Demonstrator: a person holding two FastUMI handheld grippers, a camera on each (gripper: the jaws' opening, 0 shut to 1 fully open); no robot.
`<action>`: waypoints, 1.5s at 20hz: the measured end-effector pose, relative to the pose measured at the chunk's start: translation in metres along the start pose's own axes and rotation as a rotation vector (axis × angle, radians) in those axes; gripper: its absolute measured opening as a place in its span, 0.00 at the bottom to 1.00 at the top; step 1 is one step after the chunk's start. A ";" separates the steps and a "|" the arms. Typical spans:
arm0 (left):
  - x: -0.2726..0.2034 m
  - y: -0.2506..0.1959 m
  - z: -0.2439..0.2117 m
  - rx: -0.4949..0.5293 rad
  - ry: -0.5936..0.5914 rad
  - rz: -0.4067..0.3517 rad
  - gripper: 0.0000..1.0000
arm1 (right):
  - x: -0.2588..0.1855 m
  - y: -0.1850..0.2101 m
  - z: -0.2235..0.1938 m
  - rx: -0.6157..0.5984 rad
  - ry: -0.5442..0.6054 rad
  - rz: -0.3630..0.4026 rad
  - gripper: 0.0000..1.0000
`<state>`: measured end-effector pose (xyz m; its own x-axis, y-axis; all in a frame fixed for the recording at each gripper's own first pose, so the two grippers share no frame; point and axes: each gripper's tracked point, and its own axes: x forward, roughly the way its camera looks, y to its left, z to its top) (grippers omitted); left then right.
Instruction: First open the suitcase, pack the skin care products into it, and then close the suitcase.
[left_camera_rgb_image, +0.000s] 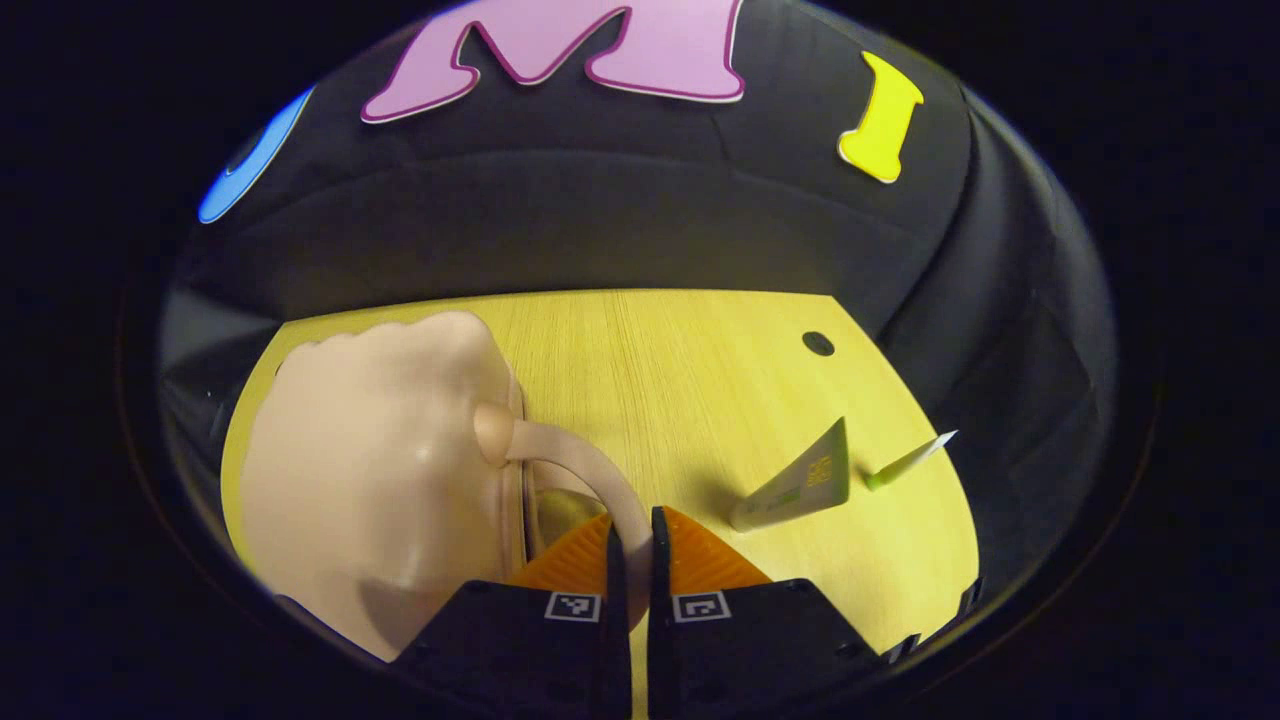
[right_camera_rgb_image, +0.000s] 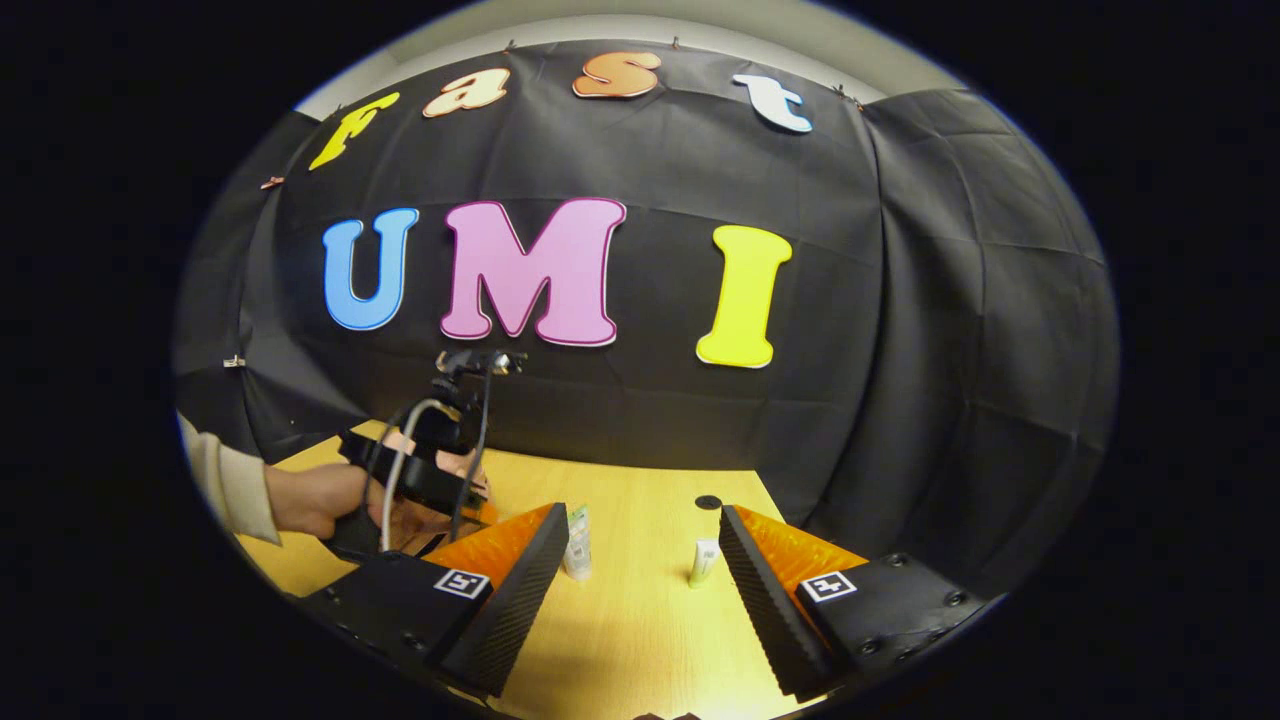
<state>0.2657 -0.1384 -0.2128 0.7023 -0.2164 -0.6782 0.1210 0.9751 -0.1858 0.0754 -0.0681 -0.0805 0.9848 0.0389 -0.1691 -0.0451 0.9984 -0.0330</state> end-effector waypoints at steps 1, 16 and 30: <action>-0.027 0.011 0.020 0.016 -0.042 -0.001 0.12 | 0.001 0.009 0.002 -0.014 -0.011 0.007 0.96; -0.174 0.431 0.083 0.013 -0.174 0.239 0.11 | -0.018 0.090 0.011 -0.019 0.041 -0.084 0.96; -0.072 0.602 -0.054 -0.280 -0.086 0.304 0.47 | -0.024 0.082 -0.017 -0.061 0.076 -0.218 0.96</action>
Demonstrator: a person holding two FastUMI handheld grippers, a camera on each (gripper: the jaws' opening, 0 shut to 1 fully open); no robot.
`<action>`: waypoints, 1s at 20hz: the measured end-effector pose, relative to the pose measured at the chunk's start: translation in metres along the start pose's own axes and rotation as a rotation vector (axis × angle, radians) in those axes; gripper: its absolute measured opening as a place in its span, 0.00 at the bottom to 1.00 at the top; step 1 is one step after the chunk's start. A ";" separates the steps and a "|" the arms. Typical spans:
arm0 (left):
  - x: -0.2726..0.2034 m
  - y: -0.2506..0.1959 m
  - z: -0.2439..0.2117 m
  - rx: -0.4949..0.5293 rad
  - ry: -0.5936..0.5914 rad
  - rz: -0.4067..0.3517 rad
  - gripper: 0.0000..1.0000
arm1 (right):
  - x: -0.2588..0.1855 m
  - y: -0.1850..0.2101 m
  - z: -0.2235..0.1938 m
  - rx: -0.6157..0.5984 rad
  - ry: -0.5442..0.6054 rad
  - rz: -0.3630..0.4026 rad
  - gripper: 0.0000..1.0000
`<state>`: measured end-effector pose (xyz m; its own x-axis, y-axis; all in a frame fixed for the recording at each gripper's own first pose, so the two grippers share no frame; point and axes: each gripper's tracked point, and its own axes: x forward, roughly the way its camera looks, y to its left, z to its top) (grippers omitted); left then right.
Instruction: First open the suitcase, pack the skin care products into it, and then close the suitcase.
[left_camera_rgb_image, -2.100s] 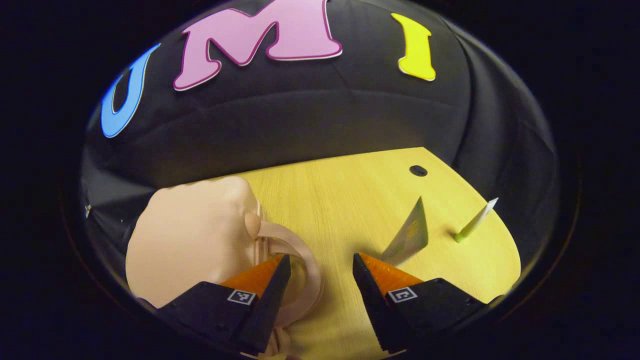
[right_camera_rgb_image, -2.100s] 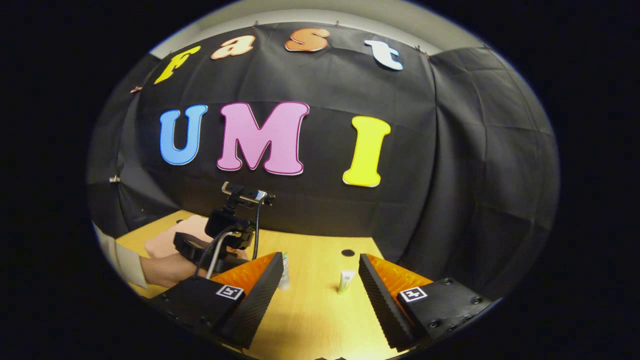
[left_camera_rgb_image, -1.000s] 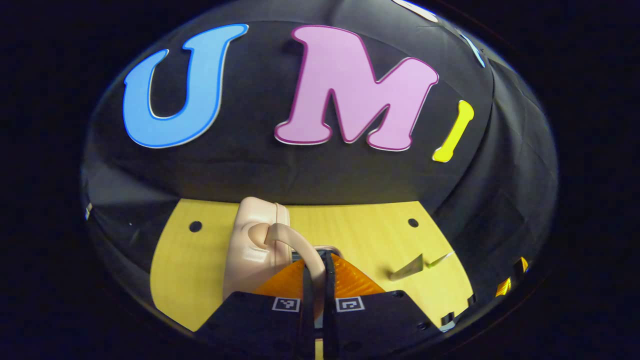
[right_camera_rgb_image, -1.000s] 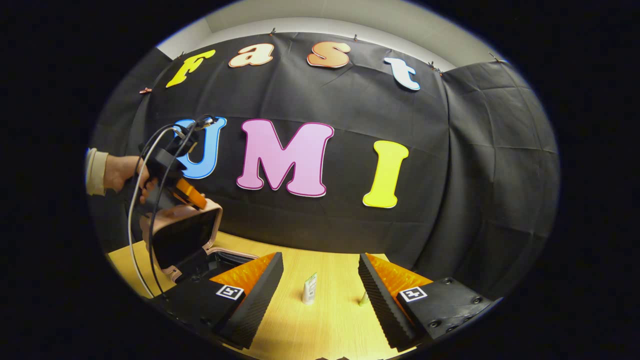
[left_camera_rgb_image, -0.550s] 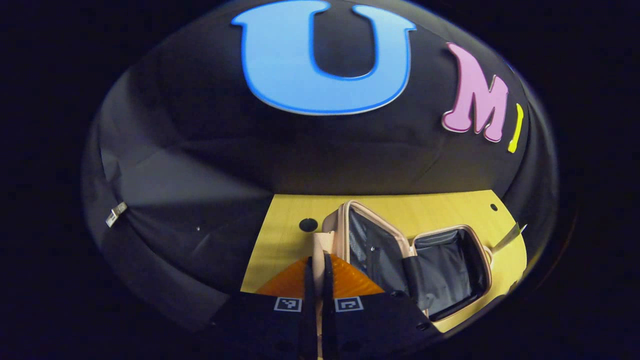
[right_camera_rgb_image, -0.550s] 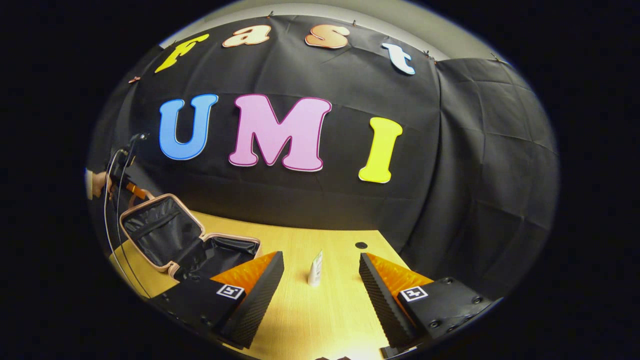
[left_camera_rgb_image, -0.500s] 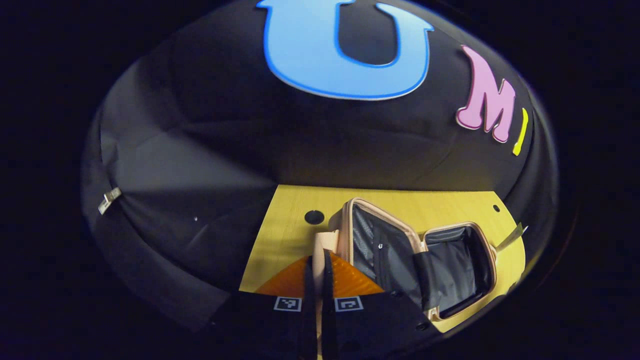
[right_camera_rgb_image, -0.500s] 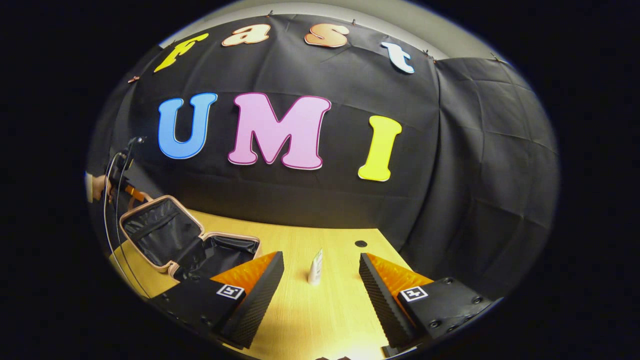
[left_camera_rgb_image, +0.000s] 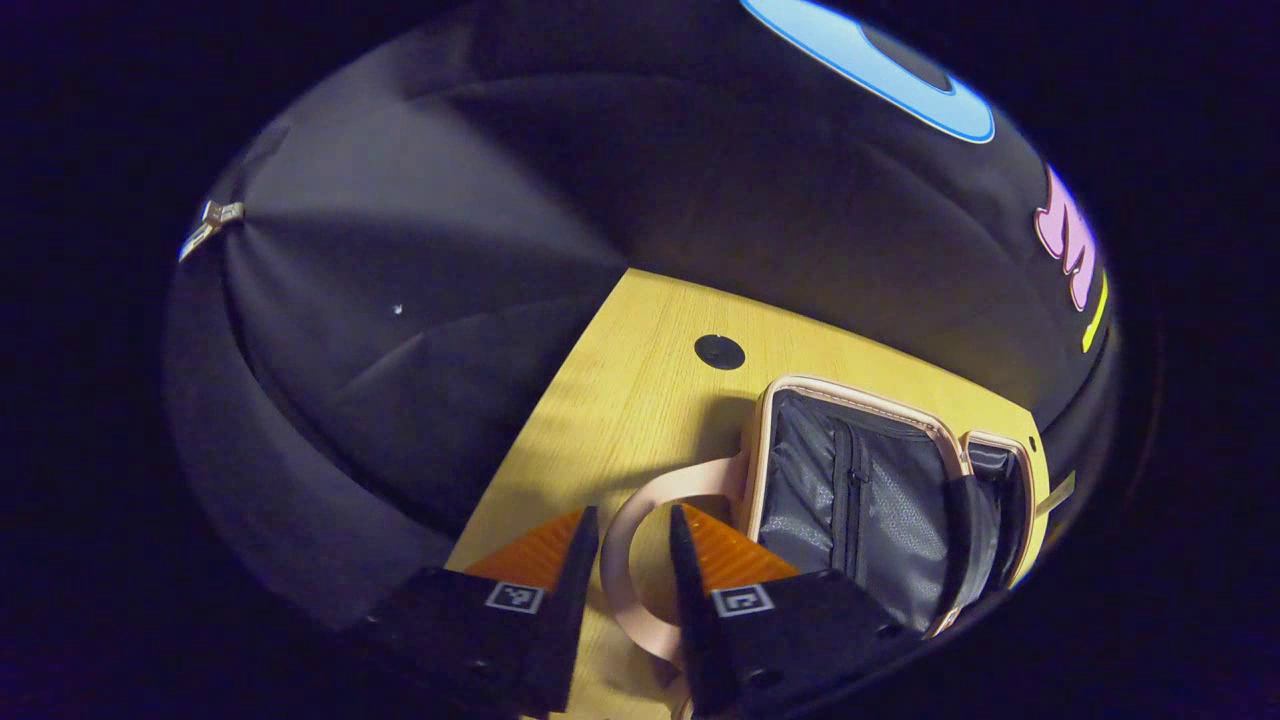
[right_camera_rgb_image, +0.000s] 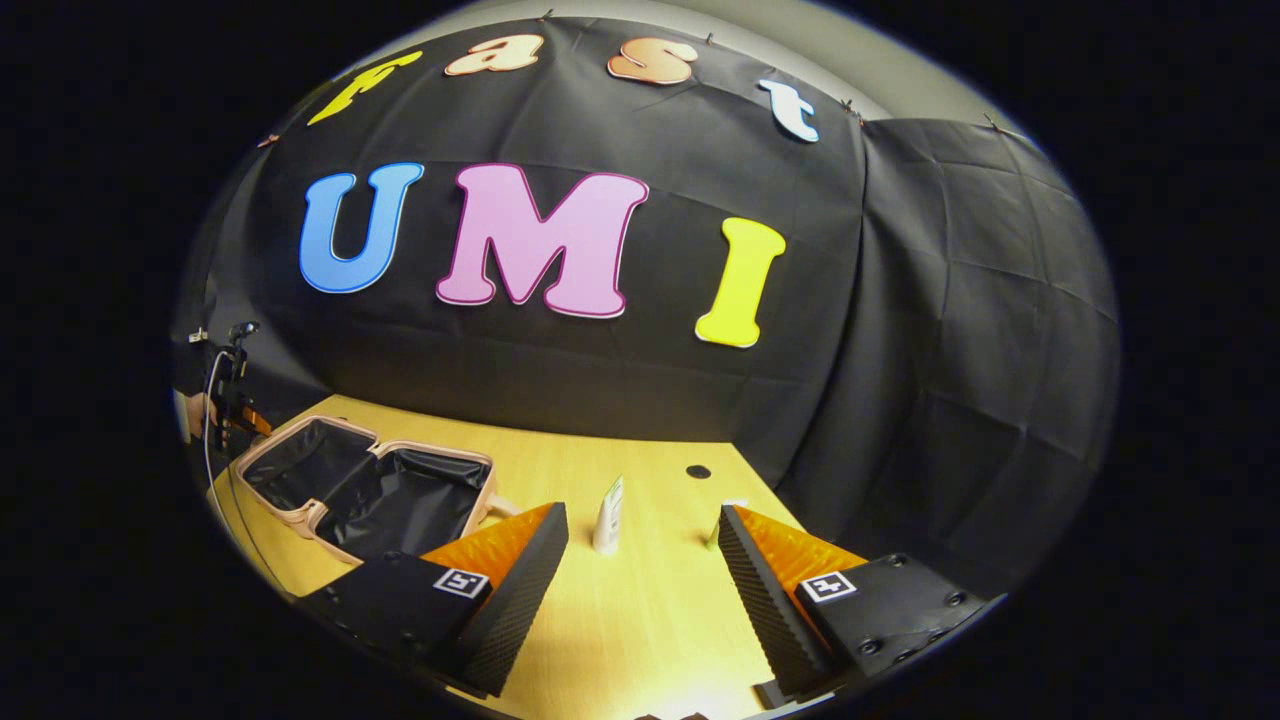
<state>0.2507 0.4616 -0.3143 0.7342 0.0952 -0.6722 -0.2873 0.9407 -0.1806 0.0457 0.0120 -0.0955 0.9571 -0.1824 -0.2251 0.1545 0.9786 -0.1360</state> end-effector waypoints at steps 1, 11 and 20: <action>-0.013 0.000 0.009 0.009 -0.034 -0.002 0.64 | 0.001 -0.006 0.004 0.001 -0.009 -0.007 0.96; -0.270 -0.216 0.095 0.167 -0.620 -0.119 0.96 | 0.016 -0.076 0.018 0.003 -0.066 -0.072 0.96; -0.241 -0.478 -0.066 0.130 -0.562 -0.285 0.96 | 0.107 -0.092 -0.064 0.093 0.050 0.068 0.96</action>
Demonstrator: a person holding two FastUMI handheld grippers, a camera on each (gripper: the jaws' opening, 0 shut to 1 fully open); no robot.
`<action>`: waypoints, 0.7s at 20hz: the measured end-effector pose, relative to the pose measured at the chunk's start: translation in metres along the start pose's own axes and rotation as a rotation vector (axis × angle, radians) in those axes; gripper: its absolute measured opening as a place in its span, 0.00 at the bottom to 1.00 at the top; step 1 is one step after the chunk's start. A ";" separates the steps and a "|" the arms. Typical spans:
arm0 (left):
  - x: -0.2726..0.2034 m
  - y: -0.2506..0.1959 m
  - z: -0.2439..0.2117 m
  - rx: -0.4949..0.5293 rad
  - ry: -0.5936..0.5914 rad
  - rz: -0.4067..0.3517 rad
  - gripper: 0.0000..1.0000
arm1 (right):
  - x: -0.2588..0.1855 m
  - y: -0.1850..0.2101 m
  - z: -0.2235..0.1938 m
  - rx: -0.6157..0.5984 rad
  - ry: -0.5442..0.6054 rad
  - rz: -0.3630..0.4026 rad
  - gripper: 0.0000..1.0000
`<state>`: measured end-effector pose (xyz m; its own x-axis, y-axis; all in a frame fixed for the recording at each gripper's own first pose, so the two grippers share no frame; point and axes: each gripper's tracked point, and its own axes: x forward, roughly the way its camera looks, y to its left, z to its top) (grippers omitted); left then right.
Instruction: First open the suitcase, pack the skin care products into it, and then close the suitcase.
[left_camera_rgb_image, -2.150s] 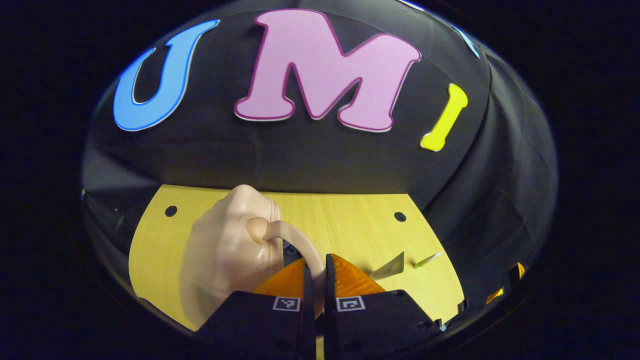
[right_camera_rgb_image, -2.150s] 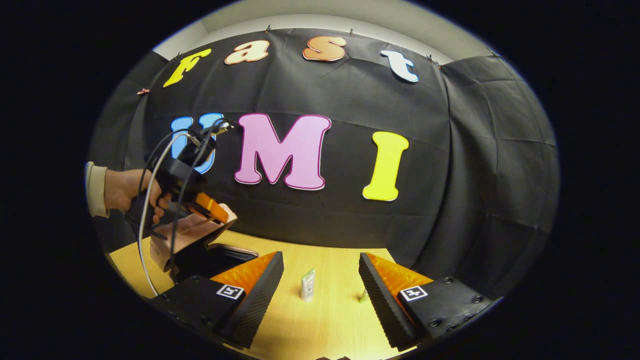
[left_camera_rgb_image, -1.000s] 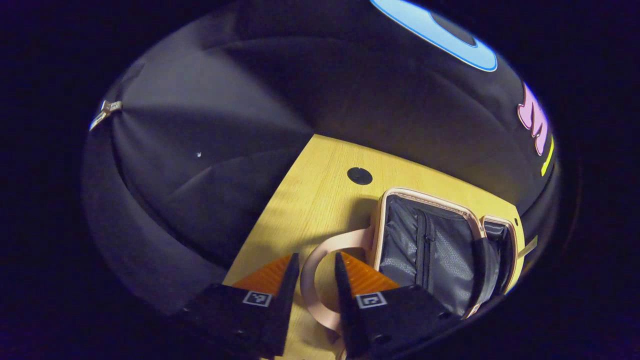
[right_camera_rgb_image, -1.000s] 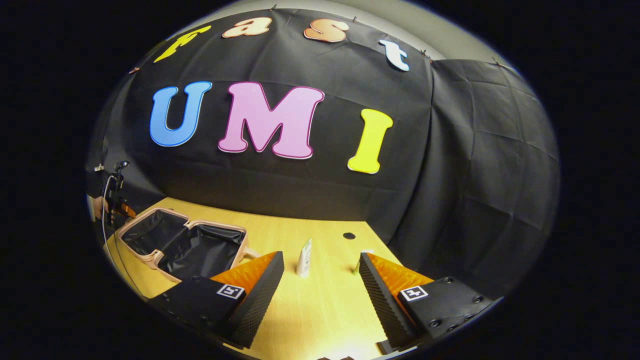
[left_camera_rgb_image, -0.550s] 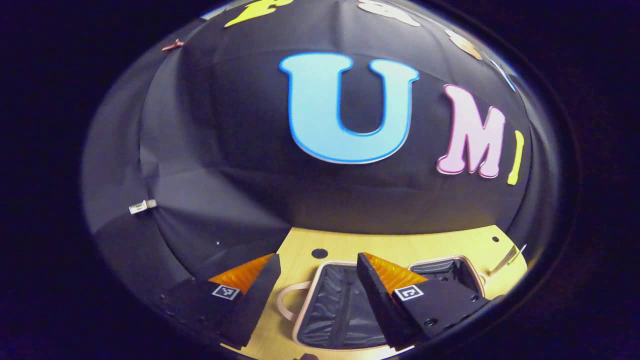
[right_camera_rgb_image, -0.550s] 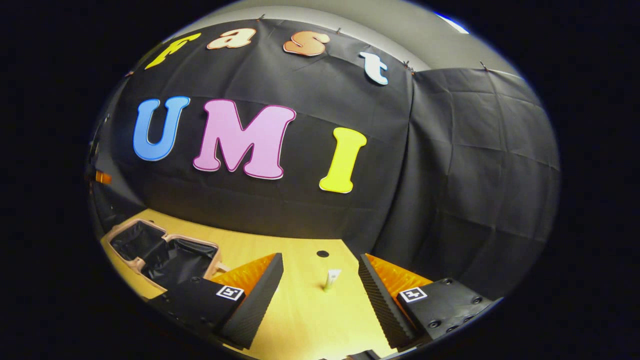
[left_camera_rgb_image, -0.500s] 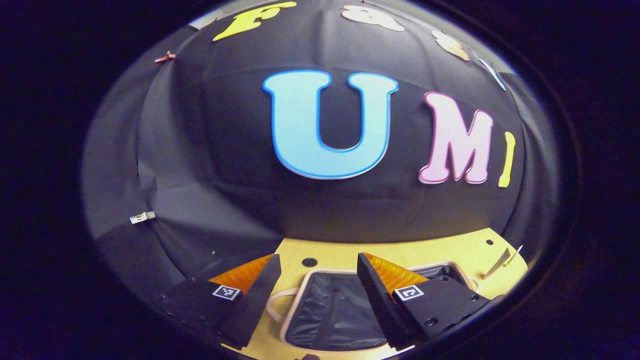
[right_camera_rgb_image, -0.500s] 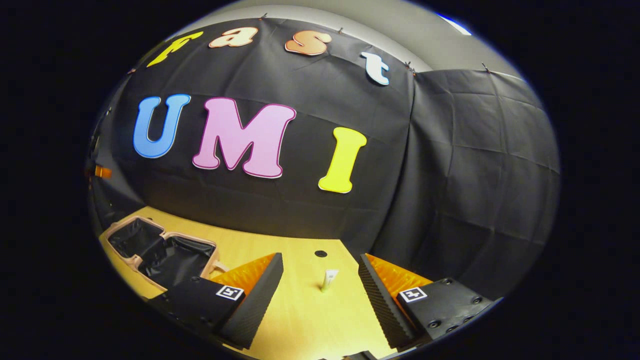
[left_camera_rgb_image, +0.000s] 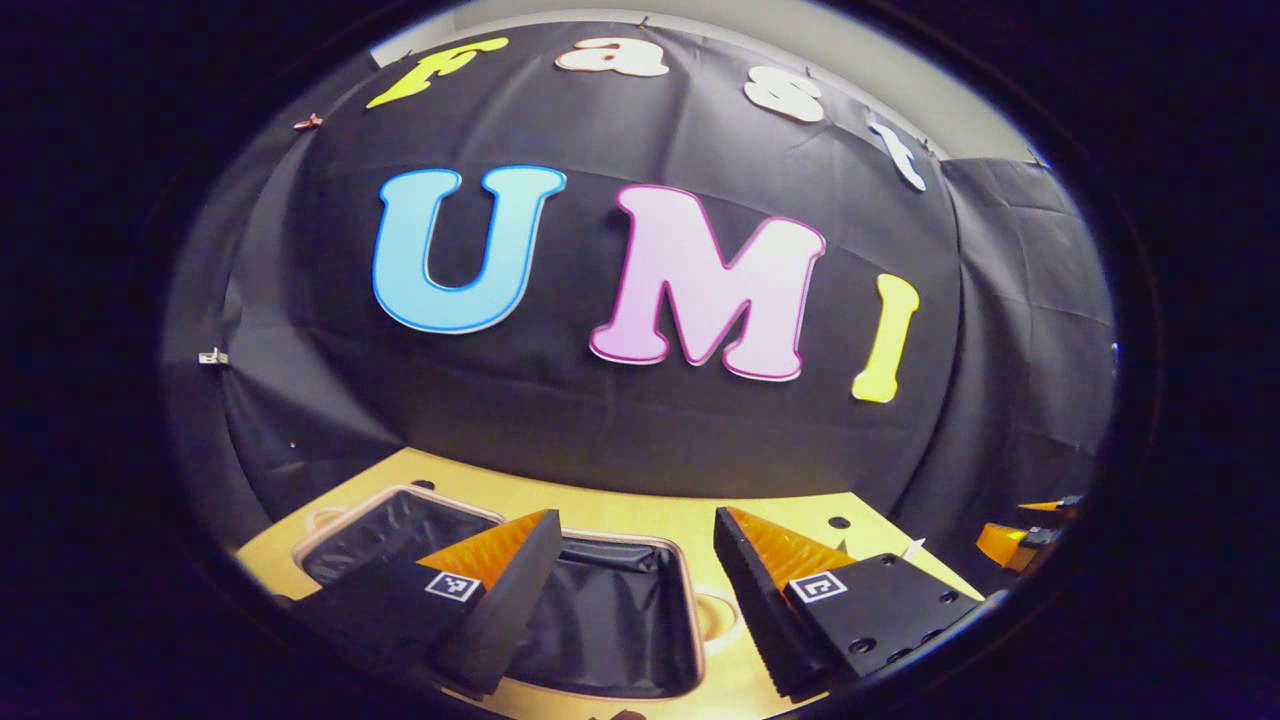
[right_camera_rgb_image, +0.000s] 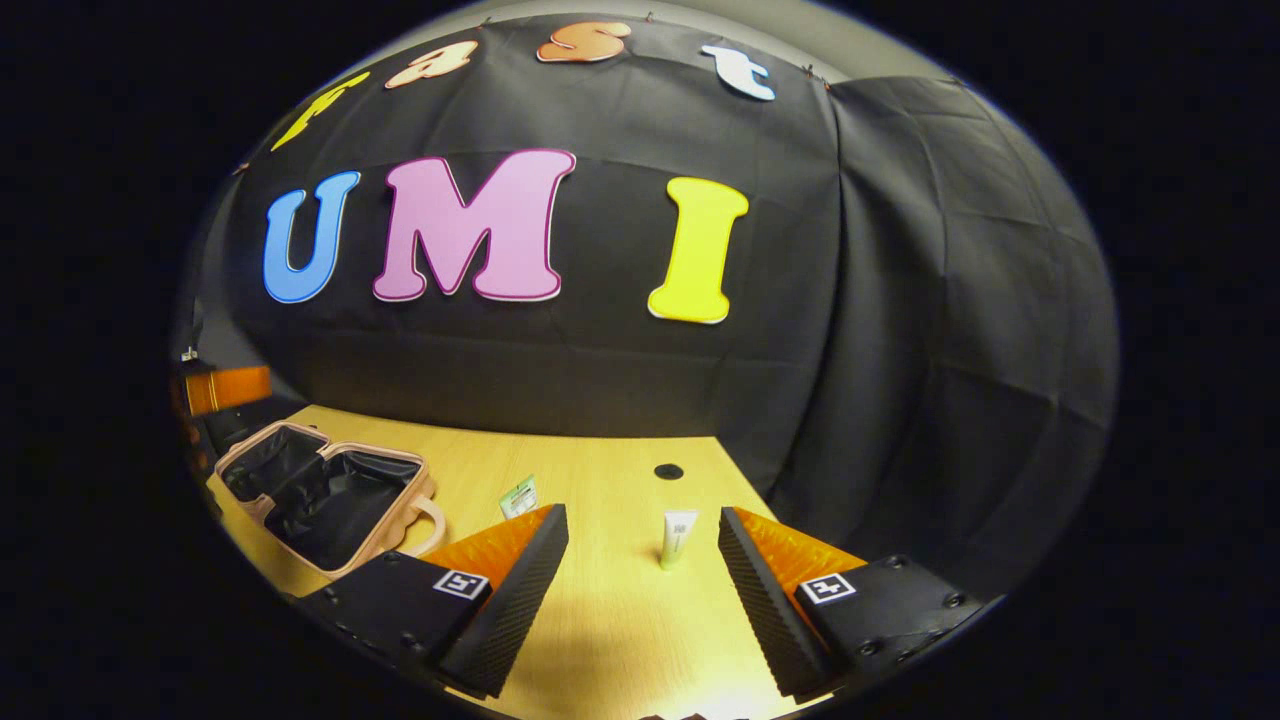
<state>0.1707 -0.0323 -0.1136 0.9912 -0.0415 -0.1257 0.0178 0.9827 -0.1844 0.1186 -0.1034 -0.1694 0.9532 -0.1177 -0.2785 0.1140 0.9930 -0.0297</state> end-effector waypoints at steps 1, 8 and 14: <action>0.008 -0.024 -0.022 0.019 0.032 -0.025 0.96 | 0.014 -0.006 -0.010 0.001 0.019 0.001 0.96; 0.097 -0.173 -0.148 0.159 0.232 -0.256 0.96 | 0.104 -0.042 -0.074 0.084 0.110 0.004 0.96; 0.173 -0.211 -0.218 0.241 0.338 -0.258 0.96 | 0.150 -0.045 -0.123 0.116 0.197 0.025 0.98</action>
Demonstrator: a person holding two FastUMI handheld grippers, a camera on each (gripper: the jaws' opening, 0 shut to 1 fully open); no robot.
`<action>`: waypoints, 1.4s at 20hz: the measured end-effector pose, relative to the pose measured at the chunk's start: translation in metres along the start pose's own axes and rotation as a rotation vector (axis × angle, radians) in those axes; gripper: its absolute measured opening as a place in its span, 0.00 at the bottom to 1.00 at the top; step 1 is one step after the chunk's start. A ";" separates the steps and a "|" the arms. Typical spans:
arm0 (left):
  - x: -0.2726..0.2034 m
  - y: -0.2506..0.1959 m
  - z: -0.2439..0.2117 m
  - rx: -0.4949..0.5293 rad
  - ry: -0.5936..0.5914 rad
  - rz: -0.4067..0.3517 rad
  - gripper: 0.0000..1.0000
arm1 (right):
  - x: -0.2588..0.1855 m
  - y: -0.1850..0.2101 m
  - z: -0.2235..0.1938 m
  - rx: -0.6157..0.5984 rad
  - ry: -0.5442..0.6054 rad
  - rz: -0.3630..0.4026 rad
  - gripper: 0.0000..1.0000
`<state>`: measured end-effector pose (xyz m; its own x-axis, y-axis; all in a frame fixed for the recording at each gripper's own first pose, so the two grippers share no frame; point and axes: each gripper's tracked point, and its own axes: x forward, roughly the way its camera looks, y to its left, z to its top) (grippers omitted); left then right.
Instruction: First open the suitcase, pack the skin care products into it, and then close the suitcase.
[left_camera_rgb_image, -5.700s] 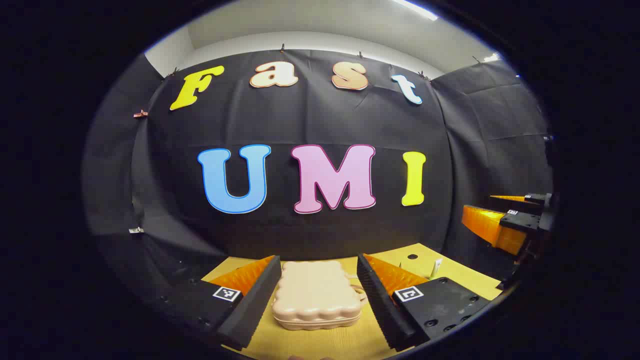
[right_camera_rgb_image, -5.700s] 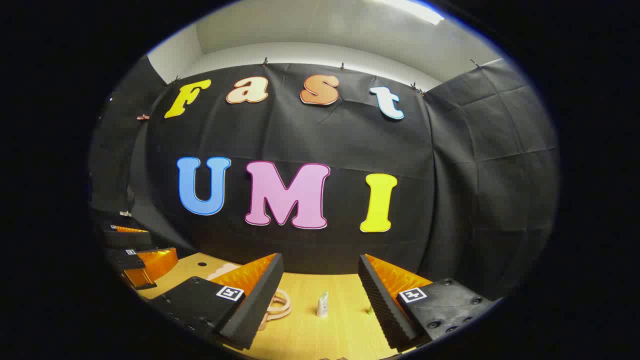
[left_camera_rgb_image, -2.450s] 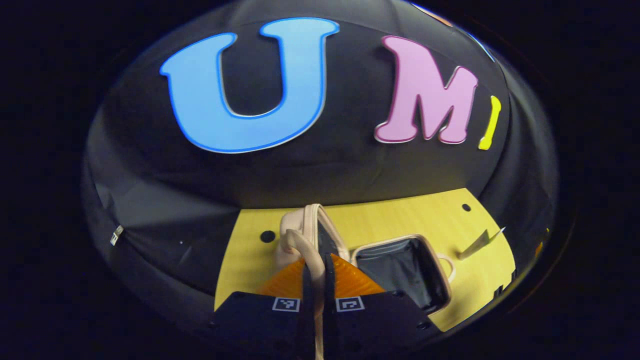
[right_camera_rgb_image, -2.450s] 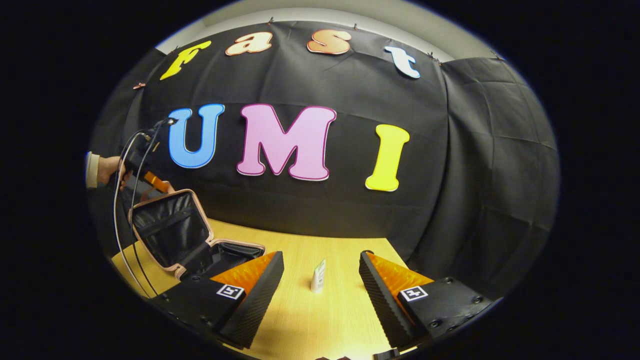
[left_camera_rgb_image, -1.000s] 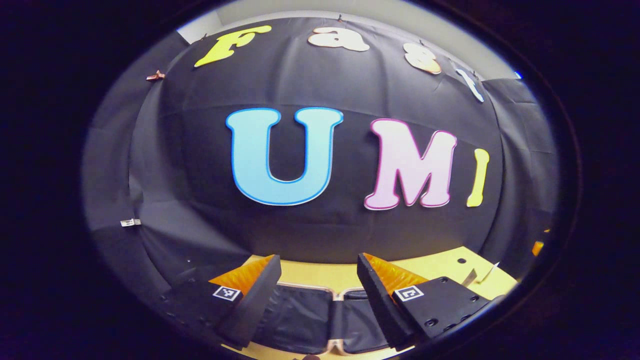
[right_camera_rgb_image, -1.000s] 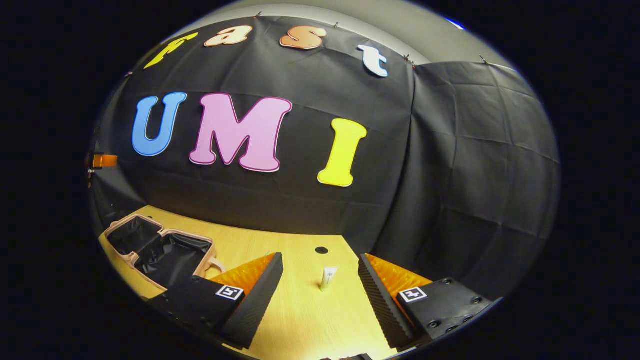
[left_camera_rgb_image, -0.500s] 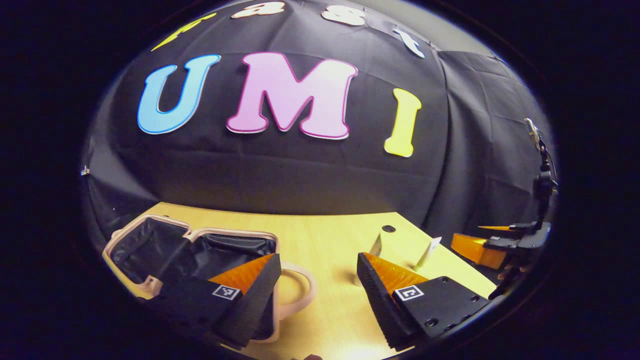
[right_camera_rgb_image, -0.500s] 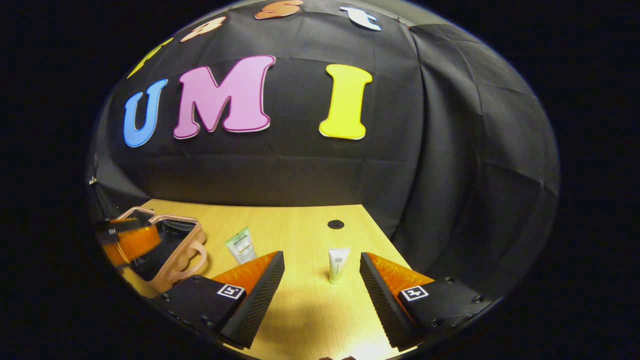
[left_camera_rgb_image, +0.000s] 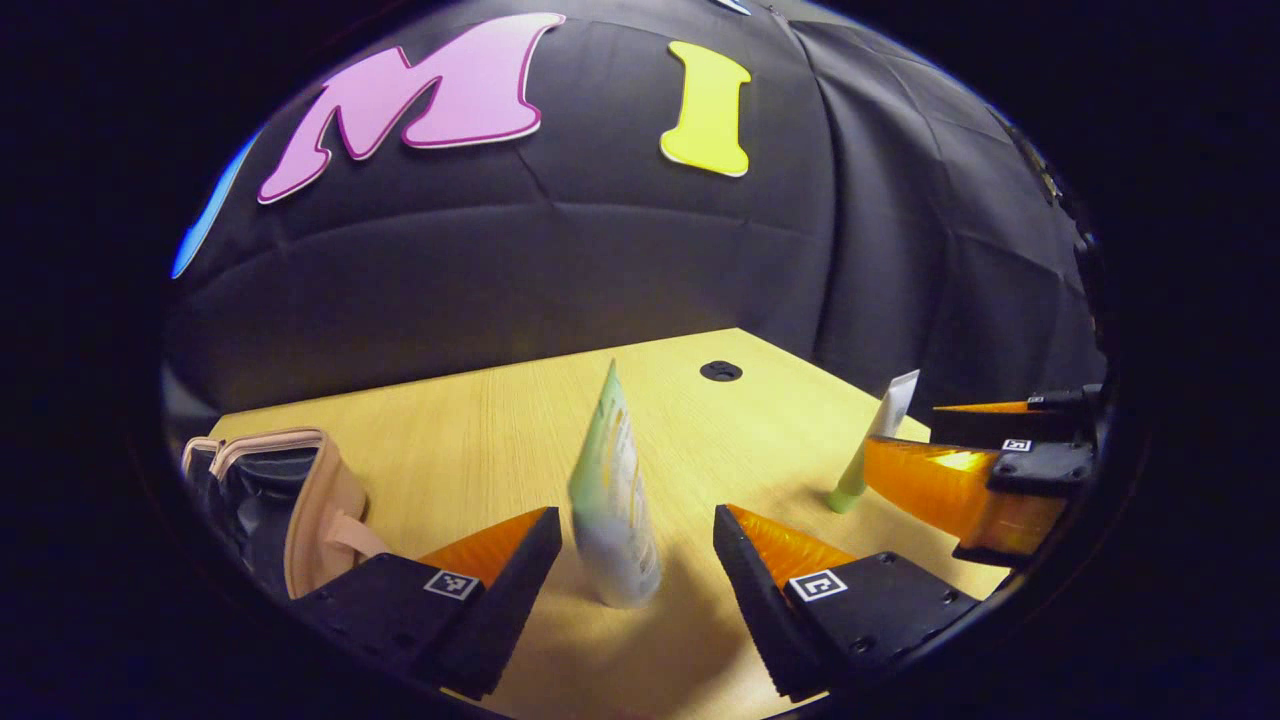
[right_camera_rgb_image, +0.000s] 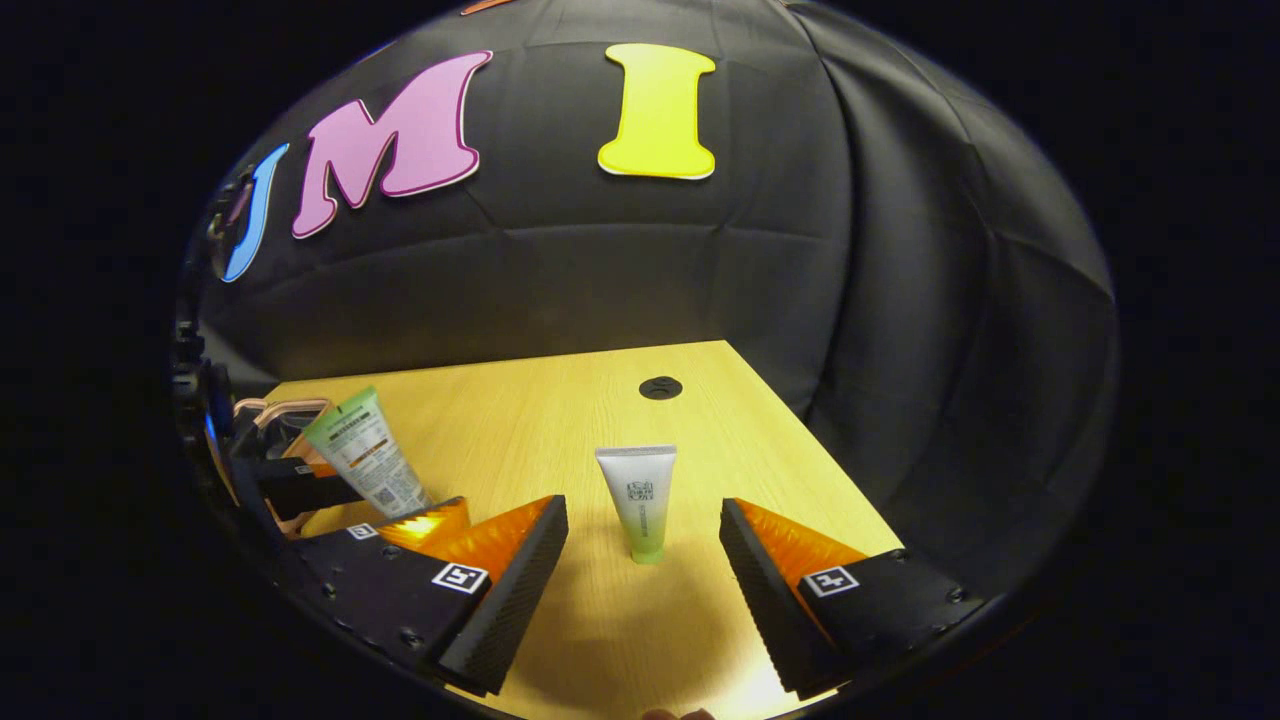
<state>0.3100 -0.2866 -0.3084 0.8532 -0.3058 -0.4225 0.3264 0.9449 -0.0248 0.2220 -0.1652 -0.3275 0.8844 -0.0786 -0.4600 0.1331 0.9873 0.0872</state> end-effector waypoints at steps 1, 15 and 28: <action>0.007 0.000 -0.002 -0.009 0.010 0.012 0.92 | 0.007 0.000 -0.003 0.021 0.005 -0.003 0.99; -0.007 0.039 -0.020 -0.070 0.033 0.071 0.37 | 0.084 -0.007 -0.036 0.029 0.099 -0.114 0.78; -0.127 0.080 0.050 -0.161 -0.116 0.022 0.37 | -0.051 0.115 0.040 -0.160 -0.046 0.137 0.29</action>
<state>0.2486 -0.1779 -0.2111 0.9035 -0.2876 -0.3178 0.2458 0.9551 -0.1653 0.2101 -0.0532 -0.2582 0.9093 0.0556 -0.4124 -0.0597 0.9982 0.0031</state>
